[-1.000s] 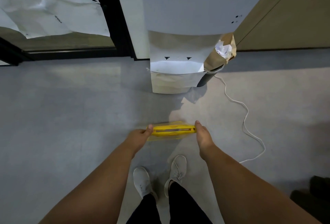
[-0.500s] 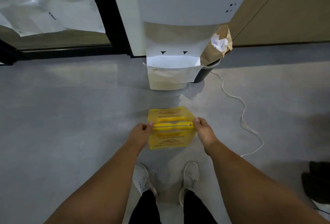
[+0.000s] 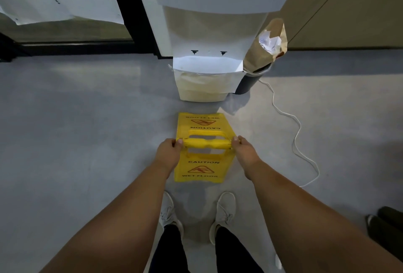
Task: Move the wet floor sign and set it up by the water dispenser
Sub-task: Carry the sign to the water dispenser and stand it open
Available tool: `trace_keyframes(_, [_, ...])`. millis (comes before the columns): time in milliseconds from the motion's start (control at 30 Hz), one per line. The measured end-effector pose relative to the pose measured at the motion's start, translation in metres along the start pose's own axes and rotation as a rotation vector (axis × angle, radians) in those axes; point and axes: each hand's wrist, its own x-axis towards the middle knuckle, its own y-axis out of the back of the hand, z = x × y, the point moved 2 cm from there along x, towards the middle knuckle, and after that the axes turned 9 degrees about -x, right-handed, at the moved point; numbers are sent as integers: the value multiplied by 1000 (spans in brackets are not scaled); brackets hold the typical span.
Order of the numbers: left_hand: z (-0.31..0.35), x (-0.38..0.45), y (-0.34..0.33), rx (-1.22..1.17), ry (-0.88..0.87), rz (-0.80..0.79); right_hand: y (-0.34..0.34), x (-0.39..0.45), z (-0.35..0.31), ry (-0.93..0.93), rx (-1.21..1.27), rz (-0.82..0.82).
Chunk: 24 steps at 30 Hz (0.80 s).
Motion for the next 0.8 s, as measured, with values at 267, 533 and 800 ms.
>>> trace_keyframes(267, [4,17,-3,84,22,1,4,10,-5,15,53,-18])
trace_keyframes(533, [7,23,-4,120,-5,-2,5,14,-9,28,5,16])
trace_keyframes(800, [9,29,-1,188,-32,-9,3,14,-17,44,-83,24])
